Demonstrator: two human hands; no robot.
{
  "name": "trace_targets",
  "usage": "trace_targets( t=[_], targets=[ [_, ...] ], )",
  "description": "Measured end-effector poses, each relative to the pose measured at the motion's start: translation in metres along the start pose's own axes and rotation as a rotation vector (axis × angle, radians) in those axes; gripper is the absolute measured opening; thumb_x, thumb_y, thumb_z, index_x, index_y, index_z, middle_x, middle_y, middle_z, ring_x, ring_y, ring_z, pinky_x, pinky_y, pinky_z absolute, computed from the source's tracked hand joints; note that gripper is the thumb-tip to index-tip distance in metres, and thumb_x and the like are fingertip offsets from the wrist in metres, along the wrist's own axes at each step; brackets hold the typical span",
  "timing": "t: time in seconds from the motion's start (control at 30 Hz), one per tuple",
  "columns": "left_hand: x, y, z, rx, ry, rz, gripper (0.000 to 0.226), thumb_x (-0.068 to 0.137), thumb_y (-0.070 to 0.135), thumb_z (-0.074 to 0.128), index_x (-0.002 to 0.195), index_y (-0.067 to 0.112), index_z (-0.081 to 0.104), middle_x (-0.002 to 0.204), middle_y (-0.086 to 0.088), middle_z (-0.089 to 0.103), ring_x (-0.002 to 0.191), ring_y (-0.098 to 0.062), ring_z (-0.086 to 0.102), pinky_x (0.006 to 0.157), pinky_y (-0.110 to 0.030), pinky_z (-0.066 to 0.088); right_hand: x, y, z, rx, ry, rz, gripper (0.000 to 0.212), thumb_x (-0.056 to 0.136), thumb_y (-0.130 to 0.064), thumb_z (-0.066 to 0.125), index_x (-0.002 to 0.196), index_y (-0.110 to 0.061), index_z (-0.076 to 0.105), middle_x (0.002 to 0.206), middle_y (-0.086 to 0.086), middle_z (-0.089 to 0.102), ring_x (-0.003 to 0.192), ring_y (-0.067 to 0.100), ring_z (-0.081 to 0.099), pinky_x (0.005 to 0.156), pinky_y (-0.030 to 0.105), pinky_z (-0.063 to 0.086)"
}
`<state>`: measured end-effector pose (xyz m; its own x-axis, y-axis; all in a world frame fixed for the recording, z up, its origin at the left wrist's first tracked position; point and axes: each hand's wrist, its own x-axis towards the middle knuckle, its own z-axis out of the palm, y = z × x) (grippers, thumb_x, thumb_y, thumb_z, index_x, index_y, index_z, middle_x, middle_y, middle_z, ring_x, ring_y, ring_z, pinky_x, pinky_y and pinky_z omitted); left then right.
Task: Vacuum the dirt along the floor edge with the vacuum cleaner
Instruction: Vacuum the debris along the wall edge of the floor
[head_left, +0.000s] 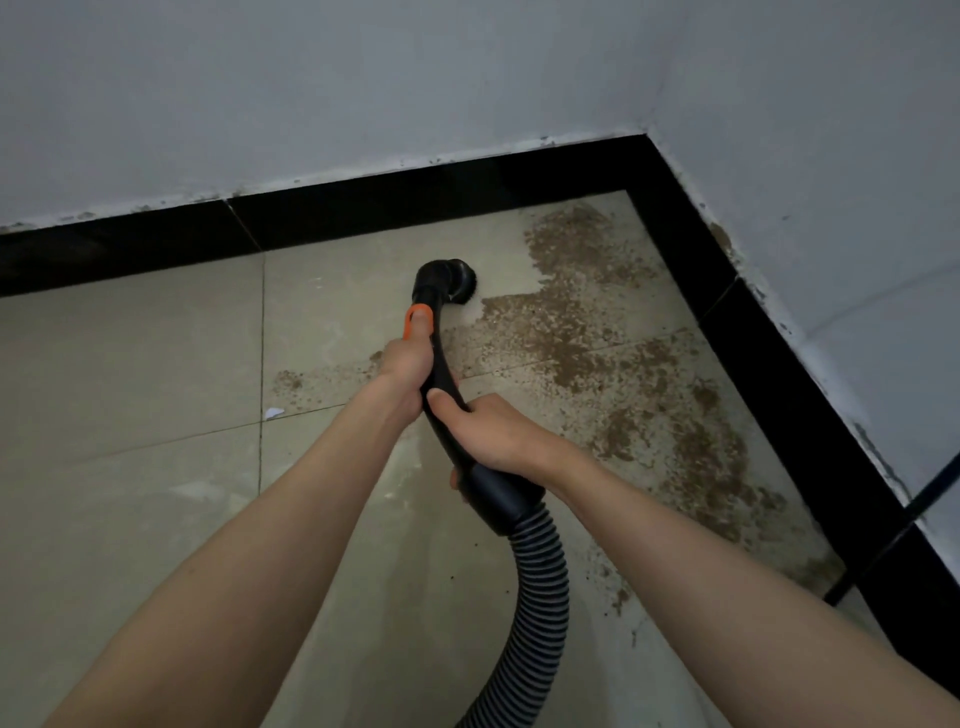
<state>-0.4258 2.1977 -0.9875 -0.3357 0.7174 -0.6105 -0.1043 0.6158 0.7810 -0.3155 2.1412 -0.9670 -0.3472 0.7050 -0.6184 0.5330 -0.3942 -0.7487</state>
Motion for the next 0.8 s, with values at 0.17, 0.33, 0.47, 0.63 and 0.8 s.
trace_targets(
  t=[0.17, 0.33, 0.47, 0.63, 0.8],
  targets=[
    [0.018, 0.002, -0.016, 0.030, 0.077, 0.023, 0.056, 0.096, 0.052, 0.044, 0.112, 0.000, 0.051, 0.079, -0.009, 0.054, 0.070, -0.027, 0.055, 0.073, -0.040, 0.050, 0.018, -0.007, 0.009, -0.024, -0.021, -0.067, 0.050, 0.096, -0.055, 0.040, 0.071, -0.014, 0.053, 0.069, 0.010, 0.063, 0.070, 0.032, 0.067, 0.075, 0.041, 0.057],
    [0.025, 0.003, -0.015, 0.075, 0.078, 0.038, 0.058, 0.096, 0.053, 0.042, 0.115, -0.001, 0.050, 0.083, -0.012, 0.054, 0.082, -0.030, 0.056, 0.083, -0.045, 0.051, 0.027, -0.004, 0.009, -0.014, -0.020, -0.075, 0.052, 0.095, -0.058, 0.039, 0.072, -0.014, 0.056, 0.070, 0.010, 0.064, 0.071, 0.031, 0.068, 0.076, 0.040, 0.056],
    [0.024, 0.008, 0.002, 0.087, 0.027, 0.057, 0.054, 0.096, 0.052, 0.042, 0.110, 0.001, 0.051, 0.077, -0.008, 0.053, 0.069, -0.024, 0.054, 0.074, -0.038, 0.050, 0.027, 0.003, -0.001, 0.031, 0.015, -0.048, 0.053, 0.094, -0.060, 0.040, 0.077, -0.013, 0.058, 0.071, 0.011, 0.066, 0.074, 0.032, 0.069, 0.080, 0.043, 0.057],
    [0.011, -0.001, 0.026, 0.093, -0.043, 0.052, 0.056, 0.096, 0.054, 0.040, 0.103, 0.000, 0.053, 0.074, -0.009, 0.053, 0.066, -0.026, 0.055, 0.067, -0.038, 0.052, 0.009, 0.022, -0.013, 0.037, 0.049, -0.022, 0.055, 0.095, -0.059, 0.039, 0.072, -0.013, 0.057, 0.067, 0.010, 0.065, 0.069, 0.032, 0.069, 0.075, 0.041, 0.057],
    [-0.002, -0.014, 0.028, 0.039, -0.083, 0.024, 0.048, 0.097, 0.052, 0.040, 0.085, 0.007, 0.050, 0.063, -0.007, 0.052, 0.049, -0.021, 0.052, 0.049, -0.029, 0.046, -0.005, 0.031, -0.013, 0.008, 0.042, -0.018, 0.055, 0.095, -0.058, 0.039, 0.069, -0.013, 0.055, 0.060, 0.008, 0.064, 0.068, 0.032, 0.070, 0.065, 0.036, 0.055]
  ],
)
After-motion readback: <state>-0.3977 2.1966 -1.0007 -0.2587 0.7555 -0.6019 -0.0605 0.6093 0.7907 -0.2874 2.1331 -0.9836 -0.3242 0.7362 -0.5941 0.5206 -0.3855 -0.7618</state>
